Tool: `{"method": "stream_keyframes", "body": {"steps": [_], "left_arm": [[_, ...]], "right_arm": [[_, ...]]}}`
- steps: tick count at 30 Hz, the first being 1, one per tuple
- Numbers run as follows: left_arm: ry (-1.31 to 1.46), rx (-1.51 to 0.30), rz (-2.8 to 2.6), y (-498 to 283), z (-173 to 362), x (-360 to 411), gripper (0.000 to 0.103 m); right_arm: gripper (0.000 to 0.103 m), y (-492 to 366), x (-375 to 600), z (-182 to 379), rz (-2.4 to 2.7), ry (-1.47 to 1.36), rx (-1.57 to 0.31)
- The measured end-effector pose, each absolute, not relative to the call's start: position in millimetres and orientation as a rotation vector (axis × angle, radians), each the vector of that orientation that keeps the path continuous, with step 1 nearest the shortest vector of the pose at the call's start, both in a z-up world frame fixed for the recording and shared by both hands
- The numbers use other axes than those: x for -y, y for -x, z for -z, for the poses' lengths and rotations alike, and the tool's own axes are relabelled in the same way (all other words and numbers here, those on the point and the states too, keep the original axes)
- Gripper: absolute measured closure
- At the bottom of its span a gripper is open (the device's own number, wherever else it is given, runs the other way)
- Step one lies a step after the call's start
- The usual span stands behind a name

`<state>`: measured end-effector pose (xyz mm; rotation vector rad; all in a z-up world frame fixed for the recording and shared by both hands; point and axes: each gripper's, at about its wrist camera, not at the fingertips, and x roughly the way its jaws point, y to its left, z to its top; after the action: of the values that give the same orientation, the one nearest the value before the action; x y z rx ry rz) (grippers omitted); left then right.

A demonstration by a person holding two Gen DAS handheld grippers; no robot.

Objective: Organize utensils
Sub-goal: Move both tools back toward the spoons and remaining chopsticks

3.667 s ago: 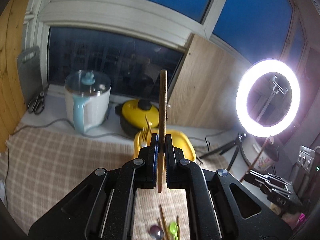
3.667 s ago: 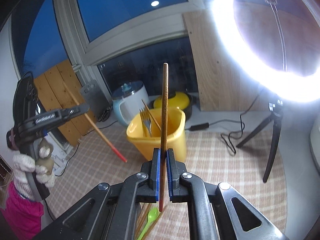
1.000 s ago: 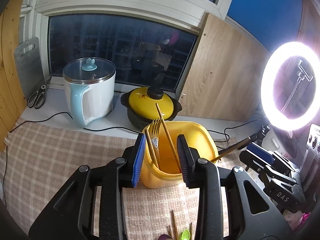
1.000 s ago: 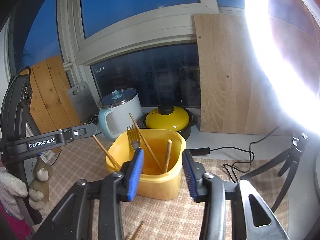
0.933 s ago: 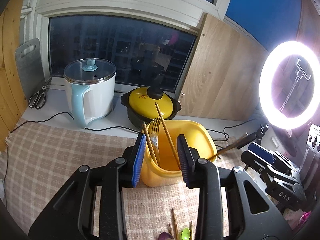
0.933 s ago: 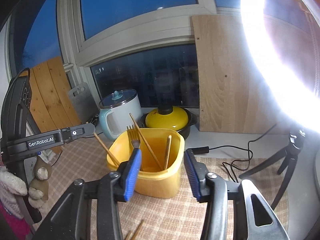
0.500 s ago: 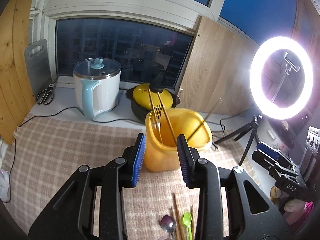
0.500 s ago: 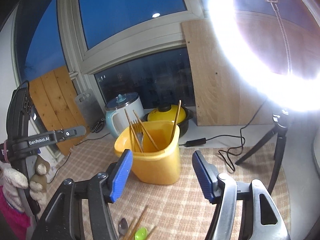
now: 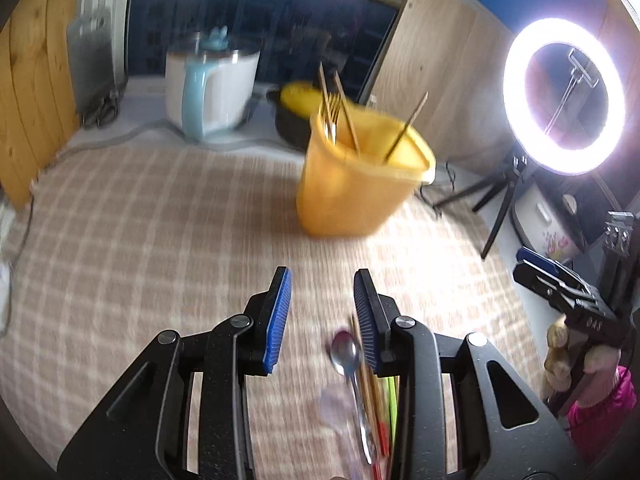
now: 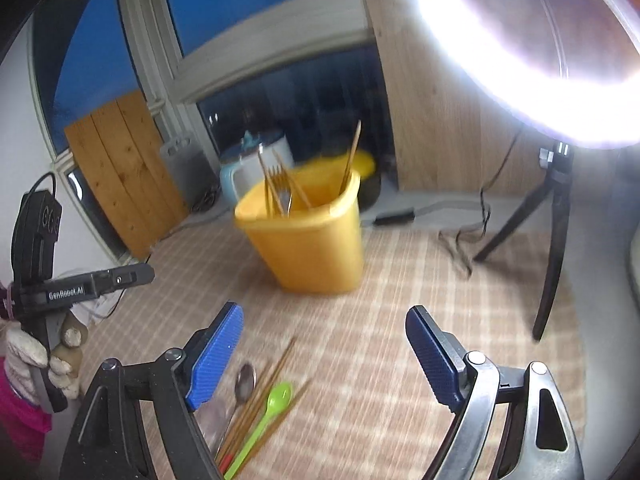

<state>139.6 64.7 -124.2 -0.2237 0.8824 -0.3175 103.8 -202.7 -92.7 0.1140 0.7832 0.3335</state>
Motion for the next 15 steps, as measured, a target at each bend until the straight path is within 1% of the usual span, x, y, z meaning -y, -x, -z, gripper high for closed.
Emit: {"method": "stream_keyframes", "body": {"steps": [2, 4, 8, 10, 11, 13, 15], "left_arm": [[0.233, -0.922, 0.321, -132, 137, -63, 0.071], [0.241, -0.955, 0.324, -124, 150, -61, 0.071], [0.262, -1.014, 0.337, -110, 171, -56, 0.071], [0.251, -1.048, 0.343, -103, 183, -50, 0.071], [0.247, -1.060, 0.345, -102, 187, -48, 0.071], [0.235, -1.094, 0.351, -97, 198, -43, 0.071], [0.233, -1.114, 0.357, -95, 205, -40, 0.071]], "right_arm": [[0.018, -103, 205, 104, -0.346, -0.136, -0.839], [0.025, -103, 204, 117, -0.364, -0.152, -0.897], [0.035, -104, 199, 143, -0.398, -0.187, -0.996], [0.045, -105, 198, 155, -0.410, -0.213, -1.037], [0.047, -106, 196, 161, -0.414, -0.227, -1.060], [0.059, -108, 195, 173, -0.421, -0.258, -1.106], [0.064, -111, 193, 183, -0.425, -0.298, -1.153]]}}
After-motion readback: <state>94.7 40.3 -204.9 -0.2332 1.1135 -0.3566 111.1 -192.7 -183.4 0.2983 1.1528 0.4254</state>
